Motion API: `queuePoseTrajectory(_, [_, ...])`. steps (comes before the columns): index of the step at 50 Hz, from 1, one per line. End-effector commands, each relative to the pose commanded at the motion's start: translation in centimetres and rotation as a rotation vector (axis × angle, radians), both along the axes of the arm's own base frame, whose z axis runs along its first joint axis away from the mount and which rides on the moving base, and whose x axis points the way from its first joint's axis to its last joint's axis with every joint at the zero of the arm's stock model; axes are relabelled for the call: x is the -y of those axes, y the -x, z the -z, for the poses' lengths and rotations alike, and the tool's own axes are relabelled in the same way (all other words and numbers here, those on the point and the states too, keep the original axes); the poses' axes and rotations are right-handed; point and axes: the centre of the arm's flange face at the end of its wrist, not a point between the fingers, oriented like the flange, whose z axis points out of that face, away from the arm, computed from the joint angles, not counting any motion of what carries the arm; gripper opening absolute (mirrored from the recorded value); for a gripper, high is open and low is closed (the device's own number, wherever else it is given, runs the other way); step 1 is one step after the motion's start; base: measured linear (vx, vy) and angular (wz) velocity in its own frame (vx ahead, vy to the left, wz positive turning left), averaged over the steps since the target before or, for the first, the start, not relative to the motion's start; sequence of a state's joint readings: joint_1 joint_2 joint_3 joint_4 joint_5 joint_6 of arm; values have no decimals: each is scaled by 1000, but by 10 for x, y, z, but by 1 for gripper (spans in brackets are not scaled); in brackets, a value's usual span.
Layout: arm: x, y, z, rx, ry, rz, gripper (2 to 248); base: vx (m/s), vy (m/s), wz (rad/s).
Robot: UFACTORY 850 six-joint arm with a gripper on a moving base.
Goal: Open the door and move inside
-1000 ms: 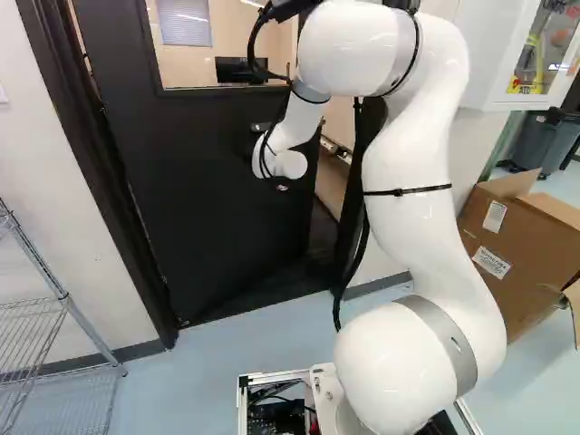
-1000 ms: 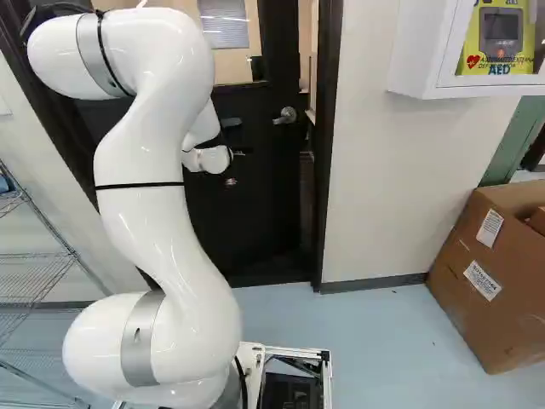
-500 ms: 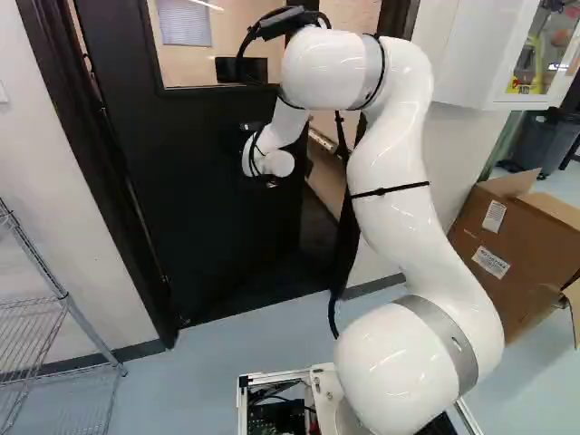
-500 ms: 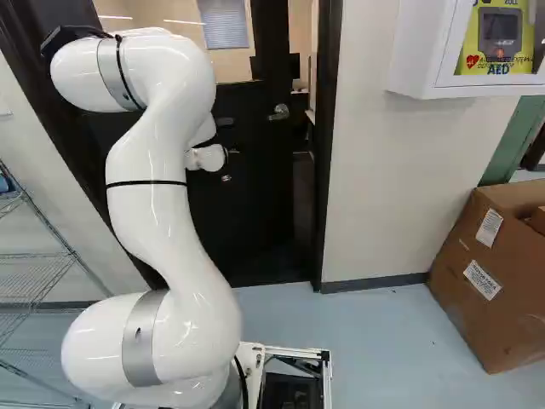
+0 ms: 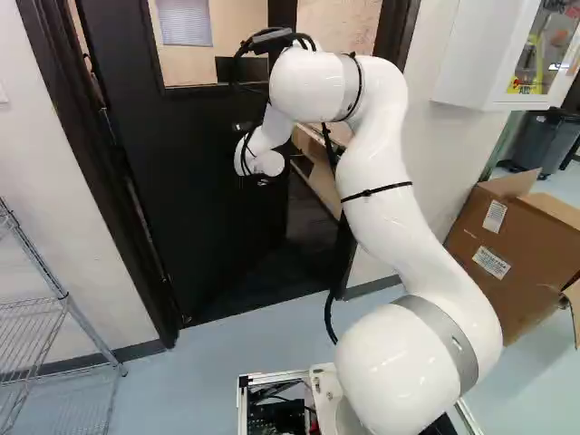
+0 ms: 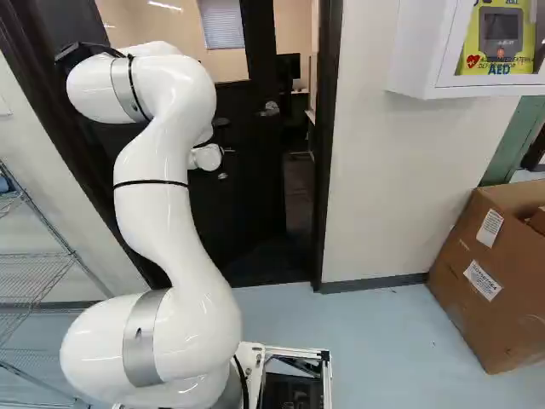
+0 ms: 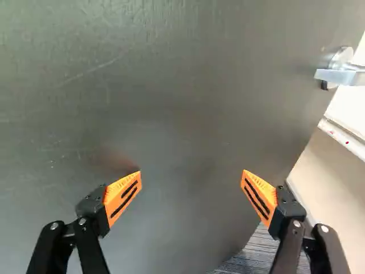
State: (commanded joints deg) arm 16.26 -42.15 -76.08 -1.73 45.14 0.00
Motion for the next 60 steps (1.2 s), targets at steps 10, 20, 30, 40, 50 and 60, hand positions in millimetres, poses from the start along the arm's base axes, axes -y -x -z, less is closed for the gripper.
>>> queuePoseTrajectory(10, [0, 0, 0, 0, 0, 0, 247, 0, 0, 0])
queuePoseTrajectory(20, [0, 0, 0, 0, 0, 0, 247, 0, 0, 0])
queuePoseTrajectory(30, [0, 1, 0, 0, 0, -1, 247, 0, 0, 0])
queuePoseTrajectory(40, [3, 14, -3, -13, 4, -2, 247, 0, 0, 0])
queuePoseTrajectory(50, [9, 34, -7, -31, 9, -2, 247, 0, 0, 0])
queuePoseTrajectory(60, [14, 53, -10, -47, 14, -2, 247, 0, 0, 0])
